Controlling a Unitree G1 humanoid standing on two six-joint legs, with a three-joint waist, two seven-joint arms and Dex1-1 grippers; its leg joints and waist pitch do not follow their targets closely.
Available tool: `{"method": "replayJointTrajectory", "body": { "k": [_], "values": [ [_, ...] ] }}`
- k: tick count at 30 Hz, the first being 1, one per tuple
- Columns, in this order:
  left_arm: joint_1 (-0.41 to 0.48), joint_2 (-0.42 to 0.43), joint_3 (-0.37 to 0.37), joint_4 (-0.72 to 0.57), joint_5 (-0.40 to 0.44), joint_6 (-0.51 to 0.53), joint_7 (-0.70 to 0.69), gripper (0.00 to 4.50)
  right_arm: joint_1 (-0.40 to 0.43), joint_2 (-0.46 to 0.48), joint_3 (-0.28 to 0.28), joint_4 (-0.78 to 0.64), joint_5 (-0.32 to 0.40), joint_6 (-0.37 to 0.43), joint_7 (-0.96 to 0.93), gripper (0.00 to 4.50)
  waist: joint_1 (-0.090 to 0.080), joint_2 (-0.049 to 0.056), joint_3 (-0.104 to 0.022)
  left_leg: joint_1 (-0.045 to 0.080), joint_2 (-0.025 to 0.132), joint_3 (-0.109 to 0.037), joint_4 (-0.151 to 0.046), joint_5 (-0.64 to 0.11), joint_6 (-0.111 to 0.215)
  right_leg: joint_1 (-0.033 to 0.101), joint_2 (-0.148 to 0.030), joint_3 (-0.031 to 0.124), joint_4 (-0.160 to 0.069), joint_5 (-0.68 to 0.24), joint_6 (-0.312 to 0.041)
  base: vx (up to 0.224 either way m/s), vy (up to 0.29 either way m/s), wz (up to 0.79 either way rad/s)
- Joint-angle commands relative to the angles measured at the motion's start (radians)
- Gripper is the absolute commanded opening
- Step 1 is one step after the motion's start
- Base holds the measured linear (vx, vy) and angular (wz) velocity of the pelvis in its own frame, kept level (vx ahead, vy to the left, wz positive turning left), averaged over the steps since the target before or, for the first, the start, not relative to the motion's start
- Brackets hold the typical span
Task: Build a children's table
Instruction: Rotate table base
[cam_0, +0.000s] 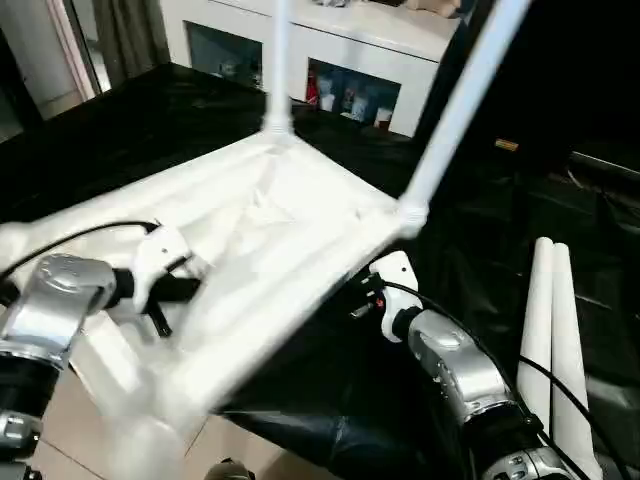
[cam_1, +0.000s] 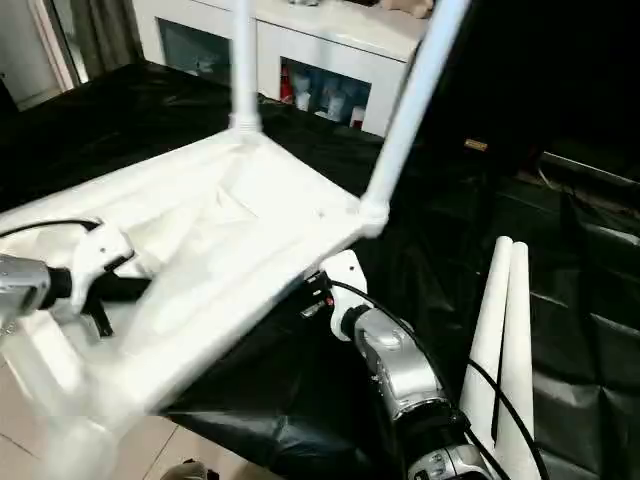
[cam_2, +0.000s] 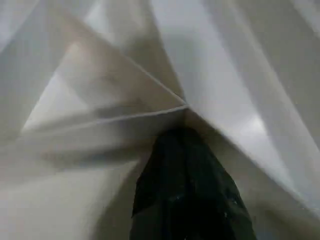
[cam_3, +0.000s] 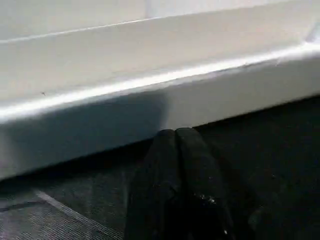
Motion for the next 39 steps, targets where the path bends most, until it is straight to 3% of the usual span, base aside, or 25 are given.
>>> {"method": "replayJointTrajectory", "body": {
  "k": [1, 9, 15, 16, 18, 19, 21, 25, 27, 28, 29, 31, 34, 35, 39],
  "values": [
    [-0.004, -0.024, -0.042, -0.052, -0.037, -0.007, -0.051, 0.0, -0.03, -0.004, 0.004, 0.012, -0.006, -0.014, 0.005, 0.02, -0.006, 0.034, -0.062, 0.028, 0.041, -0.025, -0.076, -0.244, -0.076, 0.031, -0.093, 0.061, -0.069, -0.077, -0.18, 0.0, 0.0, 0.0],
    [-0.07, -0.121, -0.114, -0.061, -0.007, -0.029, -0.054, 0.0, -0.068, -0.036, -0.026, 0.042, -0.014, -0.033, -0.008, 0.02, -0.005, 0.028, -0.067, 0.023, 0.036, -0.021, -0.07, -0.18, -0.065, 0.04, -0.09, 0.06, -0.061, -0.002, -0.185, 0.0, 0.0, 0.0],
    [-0.181, -0.218, -0.144, 0.088, 0.09, -0.148, 0.097, 0.0, -0.08, -0.082, -0.046, 0.021, -0.033, -0.052, -0.027, 0.02, -0.006, 0.026, -0.068, 0.02, 0.034, -0.021, -0.065, -0.167, -0.055, 0.044, -0.089, 0.06, -0.065, -0.004, -0.171, 0.0, 0.0, 0.0],
    [-0.206, -0.237, -0.144, 0.122, 0.111, -0.166, 0.147, 0.0, -0.08, -0.092, -0.05, 0.012, -0.035, -0.055, -0.029, 0.02, -0.005, 0.033, -0.069, 0.02, 0.034, -0.022, -0.064, -0.168, -0.056, 0.045, -0.089, 0.06, -0.064, -0.001, -0.17, 0.0, 0.0, 0.0],
    [-0.263, -0.271, -0.152, 0.208, 0.168, -0.224, 0.275, 0.0, -0.078, -0.11, -0.066, -0.014, -0.037, -0.055, -0.035, 0.02, -0.003, 0.03, -0.071, 0.019, 0.036, -0.024, -0.061, -0.168, -0.051, 0.048, -0.089, 0.059, -0.061, 0.023, -0.171, 0.0, 0.0, 0.0],
    [-0.276, -0.275, -0.159, 0.229, 0.185, -0.241, 0.309, 0.0, -0.076, -0.116, -0.07, -0.021, -0.037, -0.055, -0.037, 0.02, -0.003, 0.028, -0.071, 0.019, 0.034, -0.024, -0.061, -0.162, -0.046, 0.048, -0.087, 0.059, -0.062, 0.028, -0.169, 0.0, 0.0, 0.0],
    [-0.301, -0.288, -0.166, 0.271, 0.216, -0.278, 0.389, 0.0, -0.071, -0.129, -0.078, -0.039, -0.038, -0.054, -0.04, 0.02, -0.001, 0.034, -0.072, 0.018, 0.036, -0.026, -0.059, -0.155, -0.042, 0.049, -0.09, 0.058, -0.06, 0.045, -0.172, 0.0, 0.0, 0.0],
    [-0.327, -0.309, -0.166, 0.326, 0.251, -0.353, 0.497, 0.0, -0.057, -0.164, -0.091, -0.075, -0.042, -0.055, -0.034, 0.02, -0.002, 0.025, -0.072, 0.015, 0.033, -0.024, -0.056, -0.137, -0.031, 0.052, -0.087, 0.057, -0.06, 0.071, -0.174, 0.0, 0.0, 0.0],
    [-0.328, -0.315, -0.158, 0.33, 0.251, -0.371, 0.507, 0.0, -0.054, -0.174, -0.096, -0.085, -0.04, -0.054, -0.03, 0.02, -0.002, 0.027, -0.073, 0.016, 0.033, -0.023, -0.054, -0.133, -0.026, 0.051, -0.088, 0.058, -0.059, 0.069, -0.178, 0.0, 0.0, 0.0],
    [-0.324, -0.322, -0.144, 0.317, 0.237, -0.385, 0.498, 0.0, -0.05, -0.185, -0.1, -0.097, -0.038, -0.056, -0.024, 0.02, 0.0, 0.023, -0.072, 0.017, 0.033, -0.023, -0.054, -0.133, -0.023, 0.051, -0.088, 0.057, -0.06, 0.065, -0.178, 0.0, 0.0, 0.0],
    [-0.293, -0.335, -0.096, 0.229, 0.157, -0.362, 0.417, 0.0, -0.038, -0.213, -0.109, -0.141, -0.013, -0.051, 0.024, 0.02, 0.001, 0.021, -0.072, 0.017, 0.035, -0.022, -0.054, -0.13, -0.02, 0.05, -0.089, 0.057, -0.059, 0.063, -0.184, 0.0, 0.0, 0.0],
    [-0.243, -0.319, -0.078, 0.089, 0.049, -0.284, 0.256, 0.0, -0.013, -0.253, -0.107, -0.214, 0.031, -0.031, 0.122, 0.02, 0.008, 0.022, -0.071, 0.016, 0.041, -0.025, -0.054, -0.132, -0.009, 0.056, -0.1, 0.056, -0.054, 0.07, -0.21, 0.0, 0.0, 0.0],
    [-0.18, -0.258, -0.102, -0.076, -0.062, -0.167, 0.075, 0.0, 0.02, -0.307, -0.087, -0.292, 0.073, 0.01, 0.236, 0.02, 0.005, 0.024, -0.067, 0.016, 0.043, -0.02, -0.055, -0.144, 0.004, 0.049, -0.091, 0.056, -0.053, 0.056, -0.218, 0.0, 0.0, 0.0],
    [-0.135, -0.193, -0.14, -0.189, -0.137, -0.09, -0.029, 0.0, 0.047, -0.355, -0.07, -0.344, 0.096, 0.037, 0.307, 0.02, 0.003, 0.024, -0.064, 0.018, 0.041, -0.018, -0.057, -0.161, 0.006, 0.046, -0.089, 0.057, -0.059, 0.022, -0.215, 0.0, 0.0, 0.0],
    [-0.074, -0.082, -0.215, -0.314, -0.174, 0.002, -0.13, 0.0, 0.1, -0.463, -0.046, -0.454, 0.148, 0.093, 0.441, 0.02, 0.001, 0.03, -0.055, 0.022, 0.041, -0.019, -0.064, -0.229, -0.007, 0.039, -0.086, 0.06, -0.077, -0.134, -0.182, 0.0, 0.0, 0.0]
  ]
}}
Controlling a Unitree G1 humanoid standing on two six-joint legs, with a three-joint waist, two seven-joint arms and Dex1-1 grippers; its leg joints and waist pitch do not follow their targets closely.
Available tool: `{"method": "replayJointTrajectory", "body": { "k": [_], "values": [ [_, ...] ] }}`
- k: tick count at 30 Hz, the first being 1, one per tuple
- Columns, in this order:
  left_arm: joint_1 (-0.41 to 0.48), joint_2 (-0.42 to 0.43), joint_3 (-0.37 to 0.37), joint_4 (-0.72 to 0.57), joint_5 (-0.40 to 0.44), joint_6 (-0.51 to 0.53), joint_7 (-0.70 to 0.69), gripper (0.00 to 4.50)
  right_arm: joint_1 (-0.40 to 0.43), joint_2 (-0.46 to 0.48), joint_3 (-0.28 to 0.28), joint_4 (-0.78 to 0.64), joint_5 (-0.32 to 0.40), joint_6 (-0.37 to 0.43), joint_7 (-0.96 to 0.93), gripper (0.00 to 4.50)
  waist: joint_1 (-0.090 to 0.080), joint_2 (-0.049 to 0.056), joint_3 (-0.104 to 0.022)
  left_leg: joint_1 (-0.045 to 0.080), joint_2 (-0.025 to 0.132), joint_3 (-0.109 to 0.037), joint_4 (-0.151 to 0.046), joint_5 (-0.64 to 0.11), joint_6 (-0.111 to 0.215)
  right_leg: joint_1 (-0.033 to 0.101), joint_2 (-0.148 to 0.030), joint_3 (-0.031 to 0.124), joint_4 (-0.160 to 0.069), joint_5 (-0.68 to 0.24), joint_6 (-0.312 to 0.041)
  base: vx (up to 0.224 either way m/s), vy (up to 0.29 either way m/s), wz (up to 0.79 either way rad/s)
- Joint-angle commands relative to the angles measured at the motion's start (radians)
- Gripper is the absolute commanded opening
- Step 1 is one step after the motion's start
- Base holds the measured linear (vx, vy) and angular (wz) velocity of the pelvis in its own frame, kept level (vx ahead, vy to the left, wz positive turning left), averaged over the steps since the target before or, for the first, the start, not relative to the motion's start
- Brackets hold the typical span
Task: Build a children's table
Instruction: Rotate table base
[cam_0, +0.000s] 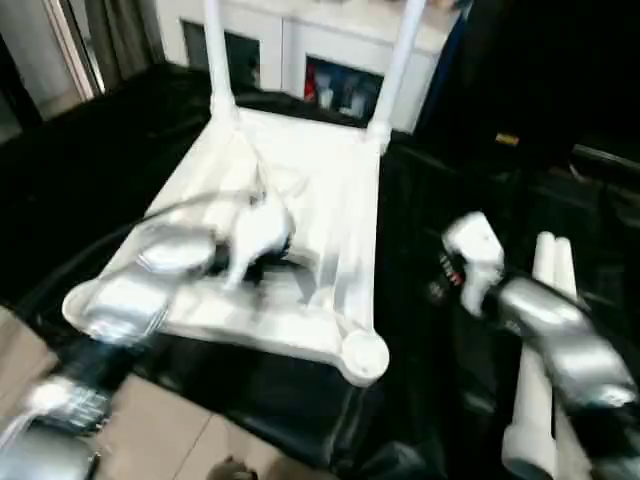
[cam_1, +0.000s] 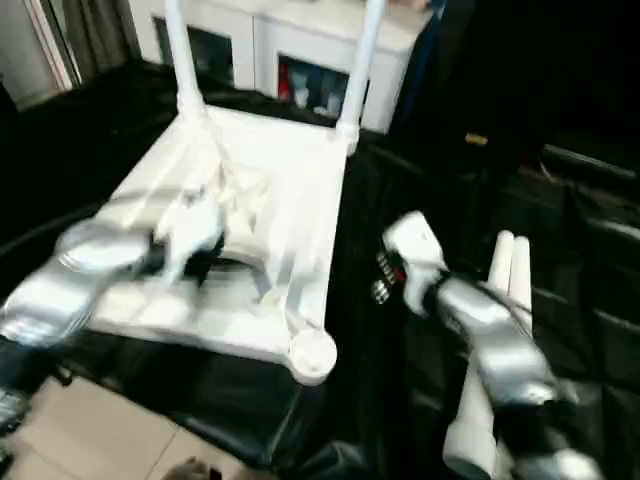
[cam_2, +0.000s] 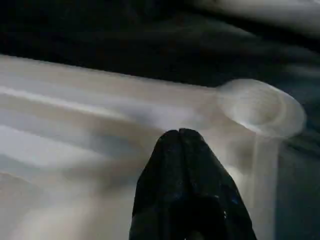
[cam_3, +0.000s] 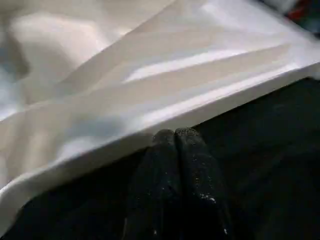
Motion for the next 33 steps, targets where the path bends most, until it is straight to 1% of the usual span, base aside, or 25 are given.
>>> {"method": "replayJointTrajectory", "body": {
  "k": [1, 2, 3, 5, 6, 8, 9, 10, 12, 15, 16, 17, 18, 19, 20, 21, 23, 24, 25, 27, 29, 30, 31, 32, 33],
  "values": [
    [0.007, 0.01, -0.036, -0.048, -0.013, 0.036, -0.039, 0.0, 0.015, -0.042, 0.016, -0.075, 0.042, 0.041, 0.073, 0.02, -0.004, 0.018, -0.06, 0.023, 0.039, -0.021, -0.067, -0.238, -0.011, 0.038, -0.086, 0.059, -0.082, -0.155, -0.177, 0.0, 0.0, 0.0],
    [0.017, 0.011, -0.034, -0.058, -0.002, 0.039, -0.046, 0.0, 0.026, -0.056, 0.017, -0.099, 0.049, 0.051, 0.092, 0.02, -0.001, 0.019, -0.061, 0.026, 0.042, -0.021, -0.066, -0.239, -0.014, 0.037, -0.087, 0.061, -0.082, -0.168, -0.169, 0.0, 0.0, 0.0],
    [0.023, 0.012, -0.038, -0.056, 0.021, 0.046, -0.051, 0.0, 0.047, -0.078, 0.026, -0.136, 0.062, 0.069, 0.121, 0.02, 0.0, 0.02, -0.059, 0.023, 0.041, -0.022, -0.067, -0.24, -0.014, 0.038, -0.087, 0.061, -0.085, -0.178, -0.166, 0.0, 0.0, 0.0],
    [0.03, 0.017, -0.044, -0.062, 0.046, 0.058, -0.055, 0.0, 0.073, -0.104, 0.037, -0.183, 0.076, 0.094, 0.156, 0.02, 0.0, 0.019, -0.06, 0.023, 0.042, -0.024, -0.068, -0.243, -0.017, 0.039, -0.087, 0.06, -0.086, -0.193, -0.157, 0.0, 0.0, 0.0],
    [0.03, 0.031, -0.061, -0.07, 0.059, 0.084, -0.052, 0.0, 0.1, -0.13, 0.051, -0.237, 0.095, 0.126, 0.189, 0.02, 0.0, 0.022, -0.062, 0.024, 0.042, -0.025, -0.066, -0.241, -0.019, 0.038, -0.087, 0.06, -0.085, -0.185, -0.154, 0.0, 0.0, 0.0],
    [0.028, 0.048, -0.08, -0.089, 0.042, 0.111, -0.061, 0.0, 0.119, -0.15, 0.062, -0.277, 0.11, 0.154, 0.21, 0.02, 0.002, 0.019, -0.063, 0.022, 0.041, -0.026, -0.067, -0.23, -0.013, 0.041, -0.086, 0.06, -0.082, -0.16, -0.153, 0.0, 0.0, 0.0],
    [0.028, 0.054, -0.085, -0.101, 0.029, 0.126, -0.066, 0.0, 0.125, -0.156, 0.066, -0.287, 0.113, 0.161, 0.216, 0.02, -0.001, 0.022, -0.064, 0.022, 0.041, -0.025, -0.065, -0.226, -0.013, 0.039, -0.085, 0.059, -0.08, -0.148, -0.159, 0.0, 0.0, 0.0],
    [0.031, 0.061, -0.091, -0.128, 0.007, 0.154, -0.082, 0.0, 0.132, -0.168, 0.072, -0.303, 0.122, 0.18, 0.228, 0.02, -0.001, 0.02, -0.063, 0.022, 0.041, -0.026, -0.066, -0.224, -0.013, 0.038, -0.086, 0.059, -0.081, -0.148, -0.163, 0.0, 0.0, 0.0],
    [0.039, 0.069, -0.095, -0.173, -0.03, 0.197, -0.115, 0.0, 0.146, -0.188, 0.083, -0.335, 0.134, 0.21, 0.248, 0.02, 0.0, 0.024, -0.063, 0.021, 0.041, -0.026, -0.065, -0.226, -0.017, 0.039, -0.089, 0.06, -0.082, -0.155, -0.173, 0.0, 0.0, 0.0],
    [0.045, 0.069, -0.088, -0.21, -0.065, 0.239, -0.148, 0.0, 0.158, -0.216, 0.097, -0.37, 0.147, 0.24, 0.276, 0.02, 0.0, 0.022, -0.062, 0.021, 0.04, -0.024, -0.064, -0.226, -0.015, 0.04, -0.086, 0.06, -0.083, -0.162, -0.174, 0.0, 0.0, 0.0],
    [0.046, 0.07, -0.095, -0.207, -0.051, 0.234, -0.149, 0.0, 0.159, -0.219, 0.099, -0.375, 0.15, 0.247, 0.281, 0.02, 0.0, 0.021, -0.061, 0.021, 0.039, -0.024, -0.063, -0.225, -0.013, 0.04, -0.086, 0.06, -0.083, -0.168, -0.173, 0.0, 0.0, 0.0],
    [0.047, 0.075, -0.11, -0.198, -0.019, 0.22, -0.149, 0.0, 0.159, -0.224, 0.104, -0.383, 0.154, 0.257, 0.288, 0.02, 0.0, 0.021, -0.06, 0.02, 0.038, -0.025, -0.064, -0.229, -0.011, 0.04, -0.086, 0.06, -0.087, -0.192, -0.164, 0.0, 0.0, 0.0],
    [0.047, 0.075, -0.111, -0.197, -0.017, 0.22, -0.148, 0.0, 0.16, -0.225, 0.105, -0.384, 0.154, 0.258, 0.289, 0.02, 0.0, 0.02, -0.061, 0.02, 0.039, -0.025, -0.063, -0.229, -0.011, 0.04, -0.087, 0.06, -0.088, -0.205, -0.153, 0.0, 0.0, 0.0],
    [0.047, 0.083, -0.135, -0.18, 0.019, 0.201, -0.141, 0.0, 0.161, -0.231, 0.114, -0.398, 0.159, 0.27, 0.297, 0.02, -0.001, 0.021, -0.061, 0.02, 0.039, -0.026, -0.064, -0.228, -0.01, 0.039, -0.087, 0.06, -0.088, -0.212, -0.15, 0.0, 0.0, 0.0],
    [0.047, 0.083, -0.135, -0.18, 0.019, 0.201, -0.141, 0.0, 0.161, -0.231, 0.114, -0.398, 0.159, 0.27, 0.297, 0.02, -0.001, 0.021, -0.061, 0.021, 0.039, -0.026, -0.063, -0.229, -0.01, 0.037, -0.086, 0.06, -0.089, -0.223, -0.141, 0.0, 0.0, 0.0],
    [0.045, 0.088, -0.156, -0.161, 0.045, 0.187, -0.13, 0.0, 0.164, -0.234, 0.128, -0.41, 0.157, 0.272, 0.306, 0.02, -0.001, 0.023, -0.063, 0.021, 0.039, -0.026, -0.062, -0.228, -0.011, 0.037, -0.087, 0.061, -0.09, -0.229, -0.136, 0.0, 0.0, 0.0],
    [0.041, 0.092, -0.167, -0.155, 0.055, 0.195, -0.111, 0.0, 0.165, -0.239, 0.137, -0.421, 0.16, 0.286, 0.313, 0.02, -0.001, 0.024, -0.064, 0.021, 0.039, -0.026, -0.061, -0.221, -0.013, 0.038, -0.085, 0.06, -0.087, -0.213, -0.137, 0.0, 0.0, 0.0],
    [0.037, 0.099, -0.181, -0.14, 0.082, 0.18, -0.101, 0.0, 0.167, -0.241, 0.14, -0.425, 0.161, 0.288, 0.316, 0.02, 0.0, 0.023, -0.066, 0.02, 0.039, -0.026, -0.061, -0.214, -0.012, 0.039, -0.085, 0.06, -0.085, -0.195, -0.14, 0.0, 0.0, 0.0],
    [0.036, 0.105, -0.188, -0.133, 0.096, 0.172, -0.097, 0.0, 0.168, -0.243, 0.142, -0.43, 0.163, 0.291, 0.317, 0.02, 0.0, 0.024, -0.066, 0.02, 0.039, -0.027, -0.061, -0.215, -0.01, 0.038, -0.085, 0.059, -0.086, -0.19, -0.139, 0.0, 0.0, 0.0],
    [0.025, 0.101, -0.197, -0.087, 0.147, 0.123, -0.058, 0.0, 0.169, -0.244, 0.144, -0.43, 0.162, 0.29, 0.316, 0.02, 0.001, 0.025, -0.066, 0.019, 0.038, -0.027, -0.06, -0.213, -0.009, 0.038, -0.086, 0.06, -0.086, -0.188, -0.139, 0.0, 0.0, 0.0],
    [0.008, 0.081, -0.18, -0.042, 0.17, 0.083, -0.009, 0.0, 0.166, -0.241, 0.146, -0.424, 0.154, 0.284, 0.311, 0.02, 0.001, 0.026, -0.067, 0.02, 0.038, -0.026, -0.059, -0.221, -0.013, 0.038, -0.085, 0.059, -0.087, -0.193, -0.135, 0.0, 0.0, 0.0],
    [0.007, 0.08, -0.178, -0.039, 0.171, 0.081, -0.007, 0.0, 0.166, -0.241, 0.146, -0.423, 0.154, 0.284, 0.311, 0.02, 0.002, 0.025, -0.067, 0.02, 0.037, -0.027, -0.059, -0.222, -0.013, 0.038, -0.086, 0.059, -0.087, -0.193, -0.134, 0.0, 0.0, 0.0],
    [-0.008, 0.064, -0.162, -0.013, 0.178, 0.06, 0.021, 0.0, 0.165, -0.239, 0.147, -0.418, 0.15, 0.278, 0.308, 0.02, 0.003, 0.026, -0.067, 0.021, 0.039, -0.028, -0.06, -0.223, -0.014, 0.038, -0.088, 0.058, -0.087, -0.195, -0.136, 0.0, 0.0, 0.0],
    [-0.014, 0.06, -0.158, -0.006, 0.18, 0.05, 0.028, 0.0, 0.165, -0.239, 0.147, -0.416, 0.147, 0.276, 0.307, 0.02, 0.004, 0.029, -0.068, 0.023, 0.04, -0.027, -0.06, -0.232, -0.017, 0.036, -0.087, 0.058, -0.088, -0.194, -0.141, 0.0, 0.0, 0.0],
    [-0.025, 0.051, -0.15, 0.011, 0.183, 0.034, 0.044, 0.0, 0.167, -0.239, 0.148, -0.411, 0.14, 0.271, 0.305, 0.02, 0.005, 0.028, -0.067, 0.022, 0.04, -0.028, -0.06, -0.24, -0.018, 0.036, -0.087, 0.058, -0.088, -0.197, -0.144, 0.0, 0.0, 0.0]
  ]
}}
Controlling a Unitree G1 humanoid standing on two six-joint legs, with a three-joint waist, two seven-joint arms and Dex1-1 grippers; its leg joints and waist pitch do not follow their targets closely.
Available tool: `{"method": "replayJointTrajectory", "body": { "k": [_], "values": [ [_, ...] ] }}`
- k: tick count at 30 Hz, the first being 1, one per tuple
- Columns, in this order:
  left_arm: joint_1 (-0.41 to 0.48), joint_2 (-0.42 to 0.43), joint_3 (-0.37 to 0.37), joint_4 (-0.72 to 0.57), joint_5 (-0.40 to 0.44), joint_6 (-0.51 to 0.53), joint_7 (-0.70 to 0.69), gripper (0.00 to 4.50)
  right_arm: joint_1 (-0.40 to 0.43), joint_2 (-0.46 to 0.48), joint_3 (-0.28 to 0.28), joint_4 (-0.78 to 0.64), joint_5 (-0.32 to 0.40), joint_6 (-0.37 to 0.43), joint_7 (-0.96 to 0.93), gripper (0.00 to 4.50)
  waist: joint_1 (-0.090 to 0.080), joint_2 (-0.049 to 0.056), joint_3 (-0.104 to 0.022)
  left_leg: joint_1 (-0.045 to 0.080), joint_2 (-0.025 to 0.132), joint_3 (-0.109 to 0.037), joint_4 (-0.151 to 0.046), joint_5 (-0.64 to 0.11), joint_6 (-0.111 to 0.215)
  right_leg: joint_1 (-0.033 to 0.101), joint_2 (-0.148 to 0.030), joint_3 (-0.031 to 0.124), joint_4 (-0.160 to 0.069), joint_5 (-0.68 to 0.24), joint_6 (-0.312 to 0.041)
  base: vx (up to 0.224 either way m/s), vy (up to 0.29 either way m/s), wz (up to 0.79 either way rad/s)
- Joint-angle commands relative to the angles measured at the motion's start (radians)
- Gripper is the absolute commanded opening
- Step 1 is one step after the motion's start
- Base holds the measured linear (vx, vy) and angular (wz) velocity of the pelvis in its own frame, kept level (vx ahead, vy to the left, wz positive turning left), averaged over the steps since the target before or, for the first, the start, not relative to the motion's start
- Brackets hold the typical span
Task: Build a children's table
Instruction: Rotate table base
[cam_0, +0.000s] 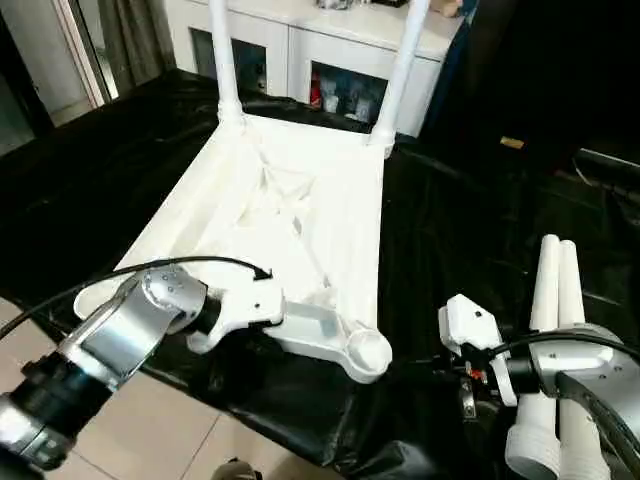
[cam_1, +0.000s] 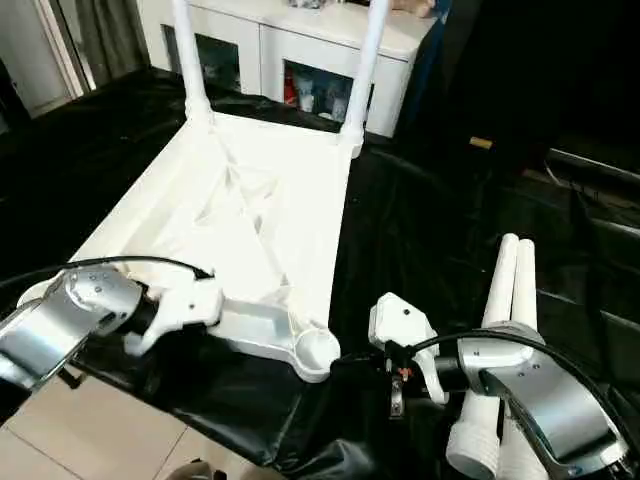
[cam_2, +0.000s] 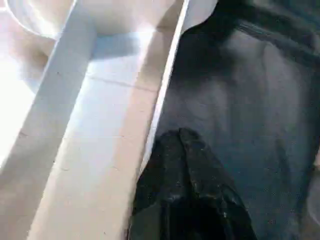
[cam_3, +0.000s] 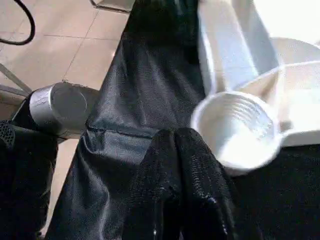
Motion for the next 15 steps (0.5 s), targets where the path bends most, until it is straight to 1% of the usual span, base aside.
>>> {"method": "replayJointTrajectory", "body": {
  "k": [1, 3, 5, 7, 8, 11, 12, 13, 14, 15],
  "values": [
    [-0.048, -0.017, 0.04, 0.031, 0.023, -0.038, 0.056, 0.0, 0.002, -0.013, -0.003, 0.008, -0.011, -0.009, -0.006, 0.02, 0.0, 0.013, -0.06, 0.021, 0.038, -0.027, -0.067, -0.248, -0.02, 0.033, -0.088, 0.058, -0.091, -0.213, -0.142, 0.0, 0.0, 0.0],
    [-0.064, -0.041, 0.049, 0.066, 0.036, -0.07, 0.1, 0.0, 0.006, -0.012, -0.001, 0.014, -0.018, -0.016, -0.009, 0.02, 0.001, 0.014, -0.06, 0.02, 0.038, -0.028, -0.067, -0.258, -0.024, 0.034, -0.09, 0.058, -0.093, -0.233, -0.137, 0.0, 0.0, 0.0],
    [-0.078, -0.067, 0.055, 0.106, 0.055, -0.109, 0.148, 0.0, 0.008, -0.012, 0.002, 0.018, -0.022, -0.021, -0.013, 0.02, 0.0, 0.012, -0.061, 0.018, 0.038, -0.03, -0.066, -0.257, -0.023, 0.036, -0.09, 0.057, -0.094, -0.236, -0.131, 0.0, 0.0, 0.0],
    [-0.09, -0.094, 0.063, 0.14, 0.066, -0.138, 0.189, 0.0, 0.008, -0.011, 0.004, 0.023, -0.027, -0.026, -0.016, 0.02, 0.0, 0.012, -0.062, 0.018, 0.037, -0.03, -0.065, -0.252, -0.021, 0.035, -0.089, 0.057, -0.094, -0.226, -0.131, 0.0, 0.0, 0.0],
    [-0.095, -0.107, 0.066, 0.156, 0.072, -0.159, 0.209, 0.0, 0.009, -0.011, 0.004, 0.026, -0.029, -0.03, -0.017, 0.02, 0.001, 0.011, -0.062, 0.017, 0.038, -0.03, -0.065, -0.249, -0.02, 0.037, -0.091, 0.057, -0.092, -0.215, -0.133, 0.0, 0.0, 0.0],
    [-0.102, -0.121, 0.07, 0.18, 0.081, -0.186, 0.239, 0.0, 0.011, -0.009, -0.001, 0.033, -0.035, -0.039, -0.026, 0.02, 0.0, 0.011, -0.064, 0.017, 0.038, -0.029, -0.063, -0.234, -0.013, 0.036, -0.089, 0.057, -0.09, -0.189, -0.135, 0.0, 0.0, 0.0],
    [-0.098, -0.124, 0.079, 0.172, 0.067, -0.184, 0.236, 0.0, 0.014, -0.006, -0.006, 0.033, -0.035, -0.044, -0.032, 0.02, 0.0, 0.012, -0.066, 0.016, 0.038, -0.03, -0.062, -0.226, -0.013, 0.037, -0.09, 0.057, -0.087, -0.172, -0.141, 0.0, 0.0, 0.0],
    [-0.098, -0.124, 0.079, 0.172, 0.067, -0.184, 0.236, 0.0, 0.014, -0.006, -0.006, 0.033, -0.035, -0.044, -0.032, 0.02, -0.001, 0.011, -0.065, 0.015, 0.038, -0.03, -0.062, -0.223, -0.011, 0.037, -0.089, 0.056, -0.087, -0.165, -0.143, 0.0, 0.0, 0.0],
    [-0.077, -0.129, 0.111, 0.119, 0.018, -0.163, 0.211, 0.0, 0.022, 0.008, -0.033, 0.03, -0.04, -0.063, -0.063, 0.02, -0.002, 0.01, -0.067, 0.015, 0.039, -0.029, -0.061, -0.215, -0.01, 0.038, -0.091, 0.057, -0.084, -0.148, -0.151, 0.0, 0.0, 0.0],
    [-0.073, -0.129, 0.115, 0.111, 0.012, -0.16, 0.208, 0.0, 0.023, 0.01, -0.036, 0.029, -0.04, -0.065, -0.067, 0.02, -0.002, 0.011, -0.067, 0.014, 0.039, -0.028, -0.061, -0.205, -0.01, 0.037, -0.091, 0.056, -0.081, -0.128, -0.161, 0.0, 0.0, 0.0]
  ]
}}
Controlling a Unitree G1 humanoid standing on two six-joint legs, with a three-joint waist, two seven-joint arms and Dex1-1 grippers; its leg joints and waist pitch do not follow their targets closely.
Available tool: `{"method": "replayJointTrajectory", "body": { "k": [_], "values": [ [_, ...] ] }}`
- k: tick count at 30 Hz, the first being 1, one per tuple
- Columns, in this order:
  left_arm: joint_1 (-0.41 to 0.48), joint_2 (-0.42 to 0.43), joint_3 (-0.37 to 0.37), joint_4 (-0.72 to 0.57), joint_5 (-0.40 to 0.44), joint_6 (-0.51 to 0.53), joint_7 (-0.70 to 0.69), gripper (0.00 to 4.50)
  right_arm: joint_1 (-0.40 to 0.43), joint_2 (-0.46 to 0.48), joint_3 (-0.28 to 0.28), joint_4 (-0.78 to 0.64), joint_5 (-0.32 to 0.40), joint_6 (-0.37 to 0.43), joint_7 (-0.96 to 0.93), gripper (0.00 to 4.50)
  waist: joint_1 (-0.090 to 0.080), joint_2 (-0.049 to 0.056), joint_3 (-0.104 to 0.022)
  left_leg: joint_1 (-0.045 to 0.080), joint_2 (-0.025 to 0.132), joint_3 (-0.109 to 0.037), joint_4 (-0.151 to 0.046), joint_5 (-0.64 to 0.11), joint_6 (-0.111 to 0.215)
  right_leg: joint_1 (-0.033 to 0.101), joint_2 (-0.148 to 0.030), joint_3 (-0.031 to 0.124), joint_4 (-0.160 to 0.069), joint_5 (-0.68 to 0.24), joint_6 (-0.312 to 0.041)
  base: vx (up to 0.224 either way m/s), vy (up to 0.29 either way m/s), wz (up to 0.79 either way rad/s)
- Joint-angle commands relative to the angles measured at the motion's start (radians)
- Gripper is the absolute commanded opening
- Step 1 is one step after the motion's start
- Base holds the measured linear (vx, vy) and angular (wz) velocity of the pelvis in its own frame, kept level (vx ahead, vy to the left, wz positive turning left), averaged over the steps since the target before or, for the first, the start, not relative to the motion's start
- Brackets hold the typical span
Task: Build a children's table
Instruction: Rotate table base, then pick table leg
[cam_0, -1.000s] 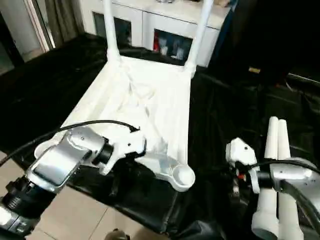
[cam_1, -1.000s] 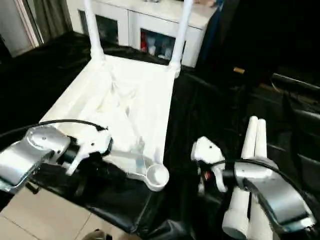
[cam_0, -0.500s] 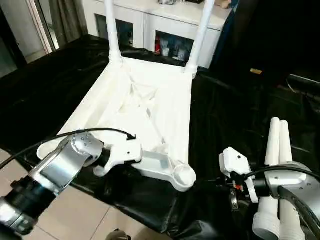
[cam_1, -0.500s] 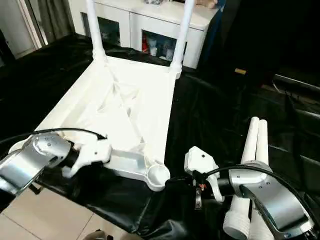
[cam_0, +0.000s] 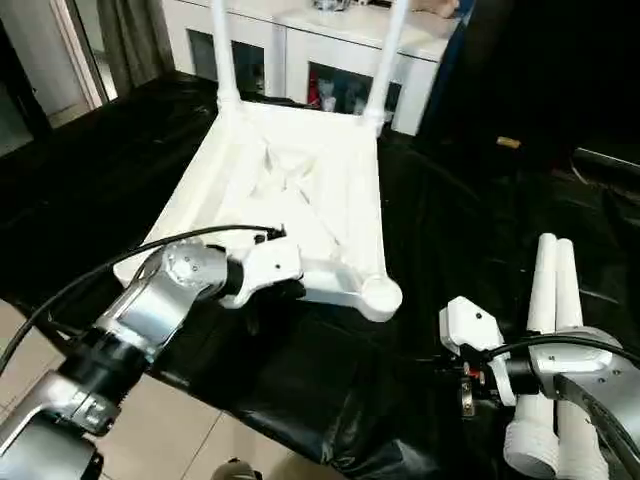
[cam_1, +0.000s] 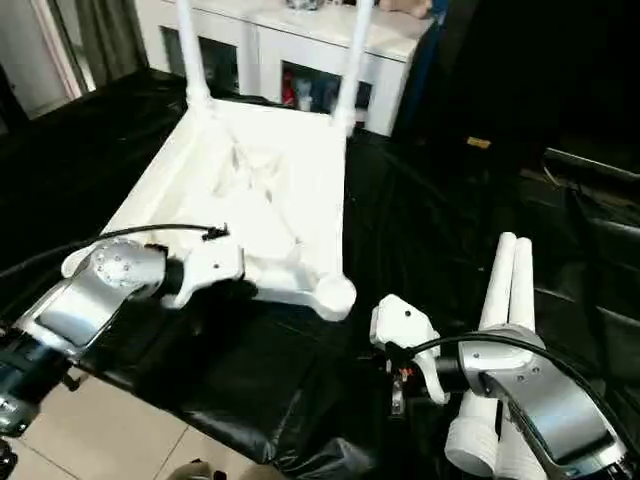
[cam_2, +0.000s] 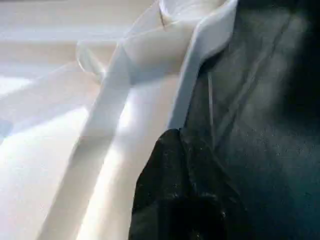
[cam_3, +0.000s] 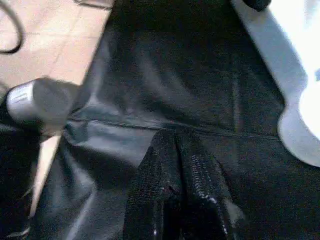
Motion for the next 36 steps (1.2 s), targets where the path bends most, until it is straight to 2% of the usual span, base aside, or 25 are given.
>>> {"method": "replayJointTrajectory", "body": {
  "k": [1, 3, 4, 5, 6, 8, 9, 10, 11, 12, 13, 14, 15, 16, 19, 21, 22, 23, 26, 27, 28, 29, 33, 35, 36],
  "values": [
    [0.025, 0.002, 0.052, -0.097, -0.071, 0.043, -0.033, 0.0, 0.003, 0.019, -0.06, -0.009, -0.014, -0.007, -0.06, 0.02, 0.001, 0.01, -0.066, 0.016, 0.038, -0.027, -0.063, -0.204, -0.008, 0.039, -0.089, 0.056, -0.083, -0.124, -0.165, 0.0, 0.0, 0.0],
    [0.094, -0.001, 0.121, -0.229, -0.178, 0.126, -0.052, 0.0, -0.004, 0.085, -0.151, -0.019, 0.0, 0.051, -0.199, 0.02, -0.005, 0.002, -0.065, 0.015, 0.039, -0.025, -0.065, -0.192, -0.011, 0.038, -0.09, 0.056, -0.076, -0.116, -0.186, 0.0, 0.0, 0.0],
    [0.102, -0.004, 0.131, -0.244, -0.191, 0.136, -0.049, 0.0, -0.006, 0.096, -0.164, -0.02, 0.001, 0.062, -0.222, 0.02, -0.005, 0.006, -0.065, 0.017, 0.039, -0.025, -0.065, -0.188, -0.014, 0.037, -0.09, 0.056, -0.074, -0.114, -0.193, 0.0, 0.0, 0.0],
    [0.139, -0.031, 0.182, -0.288, -0.236, 0.168, 0.007, 0.0, -0.03, 0.174, -0.243, -0.018, -0.003, 0.126, -0.374, 0.02, -0.007, 0.005, -0.062, 0.02, 0.037, -0.022, -0.065, -0.202, -0.013, 0.031, -0.083, 0.055, -0.081, -0.146, -0.189, 0.0, 0.0, 0.0],
    [0.139, -0.031, 0.182, -0.288, -0.236, 0.168, 0.007, 0.0, -0.03, 0.174, -0.243, -0.018, -0.003, 0.126, -0.374, 0.02, -0.01, 0.008, -0.061, 0.019, 0.037, -0.021, -0.065, -0.202, -0.018, 0.03, -0.084, 0.057, -0.078, -0.151, -0.191, 0.0, 0.0, 0.0],
    [0.185, -0.117, 0.274, -0.294, -0.23, 0.17, 0.187, 0.0, -0.057, 0.321, -0.371, -0.035, -0.024, 0.245, -0.624, 0.02, -0.015, 0.008, -0.055, 0.023, 0.033, -0.021, -0.067, -0.255, -0.038, 0.022, -0.082, 0.056, -0.09, -0.263, -0.16, 0.0, 0.0, 0.0],
    [0.196, -0.151, 0.303, -0.29, -0.217, 0.165, 0.256, 0.0, -0.055, 0.349, -0.394, -0.048, -0.033, 0.274, -0.673, 0.02, -0.014, 0.005, -0.056, 0.029, 0.032, -0.022, -0.066, -0.278, -0.05, 0.021, -0.082, 0.054, -0.099, -0.316, -0.137, 0.0, 0.0, 0.0],
    [0.212, -0.196, 0.344, -0.29, -0.208, 0.173, 0.339, 0.0, -0.042, 0.363, -0.395, -0.078, -0.072, 0.313, -0.708, 0.02, -0.014, 0.01, -0.056, 0.031, 0.035, -0.023, -0.066, -0.284, -0.057, 0.018, -0.08, 0.056, -0.097, -0.319, -0.131, 0.0, 0.0, 0.0],
    [0.225, -0.226, 0.371, -0.294, -0.204, 0.186, 0.393, 0.0, -0.029, 0.369, -0.393, -0.098, -0.094, 0.335, -0.723, 0.02, -0.016, 0.01, -0.055, 0.029, 0.036, -0.024, -0.069, -0.291, -0.062, 0.022, -0.078, 0.057, -0.099, -0.315, -0.117, 0.0, 0.0, 0.0],
    [0.258, -0.251, 0.397, -0.322, -0.176, 0.203, 0.457, 0.0, -0.006, 0.38, -0.393, -0.151, -0.125, 0.4, -0.738, 0.02, -0.013, 0.008, -0.055, 0.028, 0.033, -0.026, -0.07, -0.292, -0.059, 0.024, -0.08, 0.056, -0.103, -0.322, -0.104, 0.0, 0.0, 0.0],
    [0.261, -0.253, 0.398, -0.324, -0.174, 0.204, 0.463, 0.0, -0.004, 0.382, -0.393, -0.155, -0.127, 0.406, -0.74, 0.02, -0.019, 0.009, -0.056, 0.019, 0.033, -0.029, -0.075, -0.281, -0.06, 0.032, -0.077, 0.056, -0.1, -0.305, -0.083, 0.0, 0.0, 0.0],
    [0.296, -0.25, 0.395, -0.363, -0.162, 0.232, 0.475, 0.0, 0.003, 0.419, -0.417, -0.202, -0.142, 0.476, -0.785, 0.18, -0.02, 0.007, -0.059, 0.021, 0.03, -0.028, -0.073, -0.27, -0.055, 0.028, -0.075, 0.057, -0.101, -0.296, -0.062, 0.0, 0.0, 0.0],
    [0.328, -0.225, 0.364, -0.398, -0.158, 0.232, 0.444, 0.0, 0.005, 0.442, -0.432, -0.236, -0.158, 0.532, -0.816, 0.28, -0.027, 0.006, -0.059, 0.018, 0.029, -0.028, -0.074, -0.254, -0.051, 0.028, -0.076, 0.058, -0.098, -0.277, -0.06, 0.0, 0.0, 0.0],
    [0.336, -0.218, 0.356, -0.408, -0.158, 0.233, 0.437, 0.0, 0.004, 0.446, -0.436, -0.244, -0.158, 0.547, -0.829, 0.28, -0.029, 0.006, -0.06, 0.017, 0.028, -0.03, -0.075, -0.243, -0.051, 0.029, -0.075, 0.058, -0.097, -0.271, -0.057, 0.0, 0.0, 0.0],
    [0.401, -0.147, 0.259, -0.494, -0.162, 0.225, 0.334, 0.0, 0.003, 0.473, -0.461, -0.325, -0.171, 0.722, -0.91, 0.59, -0.042, 0.011, -0.057, 0.021, 0.028, -0.026, -0.077, -0.224, -0.052, 0.021, -0.068, 0.062, -0.095, -0.246, -0.049, 0.0, 0.0, 0.0],
    [0.411, -0.139, 0.231, -0.522, -0.167, 0.224, 0.313, 0.0, -0.001, 0.477, -0.473, -0.36, -0.161, 0.802, -0.927, 0.82, -0.045, 0.012, -0.055, 0.025, 0.028, -0.025, -0.077, -0.242, -0.061, 0.019, -0.069, 0.062, -0.098, -0.267, -0.047, 0.0, 0.0, 0.0],
    [0.409, -0.146, 0.227, -0.534, -0.181, 0.234, 0.308, 0.0, 0.0, 0.469, -0.472, -0.371, -0.159, 0.834, -0.923, 0.82, -0.046, 0.006, -0.053, 0.025, 0.028, -0.024, -0.078, -0.254, -0.062, 0.018, -0.07, 0.062, -0.101, -0.282, -0.045, 0.0, 0.0, 0.0],
    [0.398, -0.144, 0.213, -0.542, -0.19, 0.224, 0.287, 0.0, 0.003, 0.452, -0.47, -0.383, -0.174, 0.887, -0.913, 0.89, -0.045, 0.006, -0.052, 0.026, 0.028, -0.025, -0.078, -0.265, -0.066, 0.018, -0.072, 0.062, -0.103, -0.31, -0.039, 0.0, 0.0, 0.0],
    [0.39, -0.132, 0.204, -0.547, -0.191, 0.222, 0.268, 0.0, -0.004, 0.439, -0.473, -0.39, -0.191, 0.935, -0.913, 1.17, -0.049, 0.007, -0.049, 0.024, 0.025, -0.027, -0.078, -0.276, -0.074, 0.018, -0.074, 0.063, -0.109, -0.362, -0.016, 0.0, 0.0, 0.0],
    [0.388, -0.11, 0.193, -0.561, -0.194, 0.229, 0.251, 0.0, -0.016, 0.431, -0.482, -0.406, -0.192, 0.998, -0.919, 1.3, -0.053, 0.009, -0.049, 0.024, 0.025, -0.028, -0.078, -0.28, -0.076, 0.017, -0.075, 0.063, -0.11, -0.375, -0.009, 0.0, 0.0, 0.0],
    [0.388, -0.11, 0.193, -0.561, -0.194, 0.229, 0.251, 0.0, -0.016, 0.431, -0.482, -0.406, -0.192, 0.998, -0.919, 1.3, -0.056, 0.008, -0.049, 0.025, 0.023, -0.028, -0.077, -0.278, -0.076, 0.017, -0.073, 0.063, -0.111, -0.377, -0.006, 0.0, 0.0, 0.0],
    [0.387, -0.087, 0.186, -0.575, -0.204, 0.229, 0.226, 0.0, -0.014, 0.416, -0.492, -0.421, -0.189, 1.042, -0.922, 1.48, -0.058, 0.009, -0.05, 0.022, 0.022, -0.03, -0.077, -0.267, -0.076, 0.02, -0.072, 0.063, -0.109, -0.368, -0.002, 0.0, 0.0, 0.0],
    [0.381, -0.079, 0.188, -0.589, -0.226, 0.235, 0.197, 0.0, -0.019, 0.402, -0.509, -0.425, -0.19, 1.092, -0.938, 1.6, -0.059, 0.012, -0.052, 0.028, 0.023, -0.026, -0.074, -0.258, -0.078, 0.015, -0.071, 0.064, -0.109, -0.355, -0.012, 0.0, 0.0, 0.0],
    [0.372, -0.075, 0.185, -0.606, -0.253, 0.258, 0.171, 0.0, -0.038, 0.412, -0.546, -0.41, -0.196, 1.107, -0.945, 1.89, -0.057, 0.009, -0.052, 0.027, 0.023, -0.026, -0.074, -0.252, -0.079, 0.017, -0.073, 0.064, -0.106, -0.342, -0.021, 0.0, 0.0, 0.0],
    [0.371, -0.071, 0.183, -0.612, -0.258, 0.265, 0.166, 0.0, -0.044, 0.416, -0.554, -0.408, -0.203, 1.113, -0.944, 1.96, -0.057, 0.011, -0.052, 0.028, 0.024, -0.027, -0.076, -0.251, -0.082, 0.016, -0.072, 0.064, -0.105, -0.333, -0.027, 0.0, 0.0, 0.0]
  ]
}}
